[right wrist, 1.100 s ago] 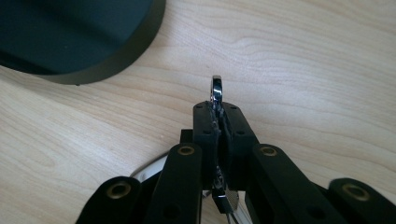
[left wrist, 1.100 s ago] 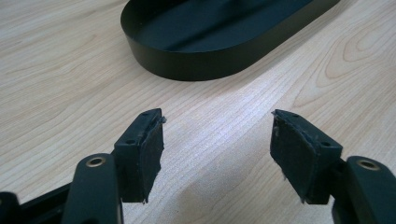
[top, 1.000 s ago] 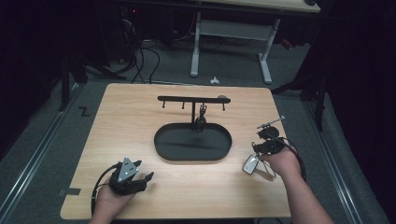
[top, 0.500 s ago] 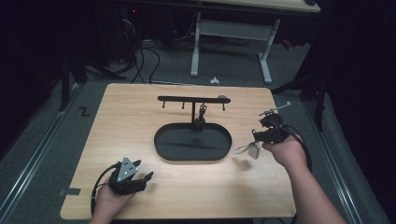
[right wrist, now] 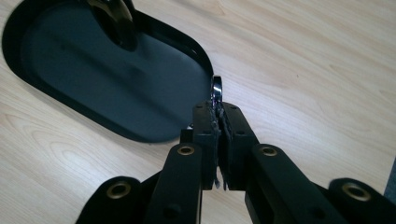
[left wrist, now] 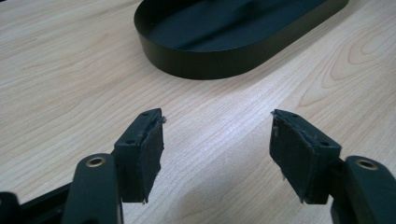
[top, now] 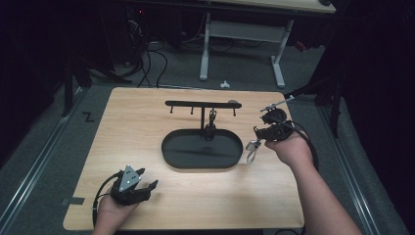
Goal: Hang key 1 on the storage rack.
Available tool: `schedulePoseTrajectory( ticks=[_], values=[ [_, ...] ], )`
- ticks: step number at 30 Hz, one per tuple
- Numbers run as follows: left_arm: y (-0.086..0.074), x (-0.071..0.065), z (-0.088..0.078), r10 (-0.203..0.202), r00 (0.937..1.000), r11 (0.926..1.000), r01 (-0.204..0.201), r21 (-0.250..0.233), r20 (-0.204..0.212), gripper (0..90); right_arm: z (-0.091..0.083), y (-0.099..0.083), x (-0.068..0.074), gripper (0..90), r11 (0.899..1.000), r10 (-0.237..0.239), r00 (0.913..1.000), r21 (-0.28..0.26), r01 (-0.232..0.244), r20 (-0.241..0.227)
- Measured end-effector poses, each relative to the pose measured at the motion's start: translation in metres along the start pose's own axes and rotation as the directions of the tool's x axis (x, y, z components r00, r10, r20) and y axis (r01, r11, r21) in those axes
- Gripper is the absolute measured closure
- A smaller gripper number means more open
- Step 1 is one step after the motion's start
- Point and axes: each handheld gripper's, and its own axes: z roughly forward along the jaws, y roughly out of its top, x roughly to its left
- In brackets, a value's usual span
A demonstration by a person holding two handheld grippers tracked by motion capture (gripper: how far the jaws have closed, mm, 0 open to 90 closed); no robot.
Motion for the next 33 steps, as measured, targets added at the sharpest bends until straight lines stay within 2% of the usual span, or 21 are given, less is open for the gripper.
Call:
schedulePoseTrajectory(
  ticks=[11,19,26,33],
  values=[
    [-0.006,0.005,-0.009,-0.010,0.9997,0.9999,0.010,0.003,-0.024,35.7,0.001,0.026,0.022,86.3,0.998,-0.057,0.9980,-0.014,0.057,-0.029],
    [-0.011,0.007,-0.016,-0.026,0.9988,0.9997,0.026,0.004,-0.043,35.7,0.006,0.037,0.035,86.3,0.996,-0.094,0.9943,-0.015,0.093,-0.051],
    [-0.016,0.008,-0.022,-0.038,0.9976,0.9992,0.038,0.007,-0.058,35.8,0.011,0.044,0.039,86.3,0.994,-0.113,0.9914,-0.021,0.112,-0.067],
    [-0.021,0.010,-0.028,-0.046,0.9961,0.9988,0.047,0.014,-0.075,35.8,0.012,0.054,0.040,86.3,0.994,-0.109,0.9915,-0.030,0.107,-0.072]
  ],
)
